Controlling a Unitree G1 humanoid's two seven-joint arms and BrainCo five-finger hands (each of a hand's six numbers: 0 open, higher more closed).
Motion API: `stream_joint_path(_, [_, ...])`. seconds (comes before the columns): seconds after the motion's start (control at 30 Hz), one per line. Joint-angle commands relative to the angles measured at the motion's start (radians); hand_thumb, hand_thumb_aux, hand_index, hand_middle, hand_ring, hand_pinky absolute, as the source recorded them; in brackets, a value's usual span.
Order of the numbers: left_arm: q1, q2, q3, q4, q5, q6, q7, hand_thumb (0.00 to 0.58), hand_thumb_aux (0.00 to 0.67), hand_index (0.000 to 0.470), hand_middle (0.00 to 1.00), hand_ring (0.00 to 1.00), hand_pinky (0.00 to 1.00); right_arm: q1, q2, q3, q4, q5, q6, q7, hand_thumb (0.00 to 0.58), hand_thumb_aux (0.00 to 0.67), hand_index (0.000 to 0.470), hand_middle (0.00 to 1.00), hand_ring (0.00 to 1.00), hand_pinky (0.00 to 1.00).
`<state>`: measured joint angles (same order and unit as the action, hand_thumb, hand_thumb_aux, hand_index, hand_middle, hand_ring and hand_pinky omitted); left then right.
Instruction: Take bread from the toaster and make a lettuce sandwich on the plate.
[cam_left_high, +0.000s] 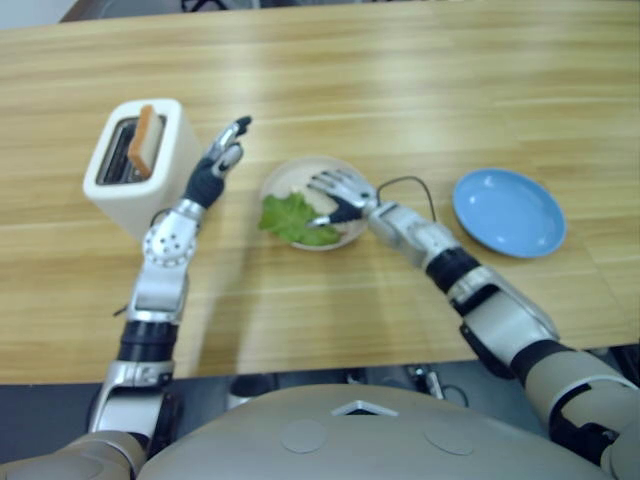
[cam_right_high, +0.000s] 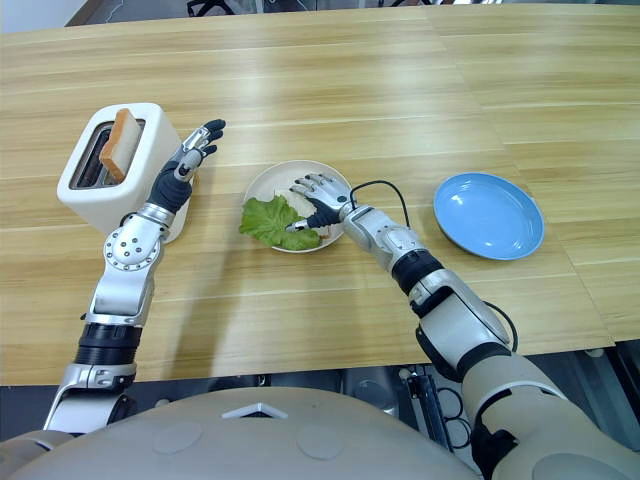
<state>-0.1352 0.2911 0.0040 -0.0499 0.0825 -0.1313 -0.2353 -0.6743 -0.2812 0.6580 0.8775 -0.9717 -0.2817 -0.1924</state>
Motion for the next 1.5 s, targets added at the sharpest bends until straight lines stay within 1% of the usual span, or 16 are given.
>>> stream_joint_path(0.03, [0.009, -0.006, -0.005, 0.005, 0.001, 0.014, 0.005, 0.000, 0.000, 0.000, 0.00, 0.00, 0.00, -0.018, 0.006, 0.032, 0.047, -0.016, -0.002, -0.029, 0.198, 0.126, 0.087, 0.00, 0.00, 0.00])
stream_joint_path(0.07, [0.010, -0.006, -0.005, 0.005, 0.000, 0.015, 0.005, 0.000, 0.000, 0.000, 0.00, 0.00, 0.00, -0.020, 0.006, 0.039, 0.053, -0.018, 0.000, -0.035, 0.331, 0.231, 0.159, 0.00, 0.00, 0.00])
stream_joint_path(0.1, [0.010, -0.007, -0.006, 0.004, 0.000, 0.015, 0.006, 0.000, 0.000, 0.000, 0.00, 0.00, 0.00, -0.021, 0.006, 0.045, 0.058, -0.021, 0.002, -0.040, 0.331, 0.231, 0.159, 0.00, 0.00, 0.00])
stream_joint_path(0.13, [0.011, -0.007, -0.006, 0.004, -0.001, 0.015, 0.006, 0.000, 0.000, 0.000, 0.00, 0.00, 0.00, -0.022, 0.007, 0.050, 0.063, -0.025, 0.004, -0.045, 0.379, 0.276, 0.189, 0.00, 0.00, 0.00])
stream_joint_path(0.17, [0.011, -0.007, -0.006, 0.005, -0.002, 0.015, 0.006, 0.000, 0.000, 0.000, 0.00, 0.00, 0.00, -0.023, 0.007, 0.055, 0.066, -0.028, 0.007, -0.049, 0.480, 0.391, 0.269, 0.00, 0.00, 0.00])
stream_joint_path(0.23, [0.011, -0.008, -0.008, 0.004, -0.003, 0.016, 0.008, 0.000, 0.000, 0.000, 0.00, 0.00, 0.00, -0.024, 0.005, 0.066, 0.071, -0.028, 0.009, -0.058, 0.541, 0.497, 0.341, 0.00, 0.00, 0.00])
stream_joint_path(0.27, [0.012, -0.009, -0.009, 0.004, -0.003, 0.016, 0.008, 0.000, 0.000, 0.000, 0.00, 0.00, 0.00, -0.024, 0.005, 0.069, 0.073, -0.027, 0.010, -0.061, 0.541, 0.497, 0.341, 0.00, 0.00, 0.00])
stream_joint_path(0.3, [0.012, -0.009, -0.010, 0.005, -0.004, 0.016, 0.009, 0.000, 0.000, 0.000, 0.00, 0.00, 0.00, -0.024, 0.004, 0.072, 0.073, -0.026, 0.011, -0.064, 0.568, 0.573, 0.393, 0.00, 0.00, 0.00])
stream_joint_path(0.33, [0.012, -0.009, -0.010, 0.006, -0.004, 0.015, 0.009, 0.000, 0.000, 0.000, 0.00, 0.00, 0.00, -0.024, 0.004, 0.075, 0.073, -0.027, 0.012, -0.066, 0.568, 0.573, 0.393, 0.00, 0.00, 0.00])
stream_joint_path(0.37, [0.013, -0.009, -0.010, 0.006, -0.004, 0.015, 0.009, 0.000, 0.000, 0.000, 0.00, 0.00, 0.00, -0.023, 0.004, 0.078, 0.071, -0.027, 0.014, -0.068, 0.579, 0.644, 0.442, 0.00, 0.00, 0.00])
stream_joint_path(0.4, [0.014, -0.009, -0.010, 0.005, -0.005, 0.015, 0.009, 0.000, 0.000, 0.000, 0.00, 0.00, 0.00, -0.022, 0.004, 0.081, 0.068, -0.028, 0.016, -0.070, 0.580, 0.670, 0.460, 0.00, 0.00, 0.00])
stream_joint_path(0.9, [0.024, -0.006, -0.008, 0.003, -0.010, 0.016, 0.007, 0.000, 0.000, 0.000, 0.00, 0.00, 0.00, -0.006, -0.012, 0.097, 0.043, -0.020, 0.027, -0.076, 0.580, 0.670, 0.460, 0.00, 0.00, 0.00])
stream_joint_path(1.13, [0.027, -0.008, -0.008, 0.013, -0.010, 0.011, 0.009, 0.000, 0.000, 0.000, 0.00, 0.00, 0.00, -0.006, -0.053, 0.064, -0.014, 0.006, 0.026, -0.072, 0.580, 0.670, 0.460, 0.00, 0.00, 0.00])
stream_joint_path(1.17, [0.028, -0.008, -0.007, 0.014, -0.010, 0.011, 0.009, 0.000, 0.000, 0.000, 0.00, 0.00, 0.00, -0.008, -0.060, 0.060, -0.022, 0.010, 0.028, -0.071, 0.580, 0.670, 0.460, 0.07, 0.07, 0.07])
stream_joint_path(1.23, [0.028, -0.008, -0.007, 0.015, -0.011, 0.010, 0.010, 0.000, 0.000, 0.000, 0.00, 0.00, 0.00, -0.014, -0.072, 0.049, -0.034, 0.020, 0.030, -0.069, 0.580, 0.670, 0.460, 0.11, 0.11, 0.11])
stream_joint_path(1.5, [0.032, -0.009, -0.008, 0.017, -0.008, 0.008, 0.017, 0.000, 0.000, 0.000, 0.00, 0.00, 0.00, -0.045, -0.107, 0.003, -0.027, 0.053, 0.026, -0.078, 0.580, 0.670, 0.460, 0.13, 0.13, 0.13])
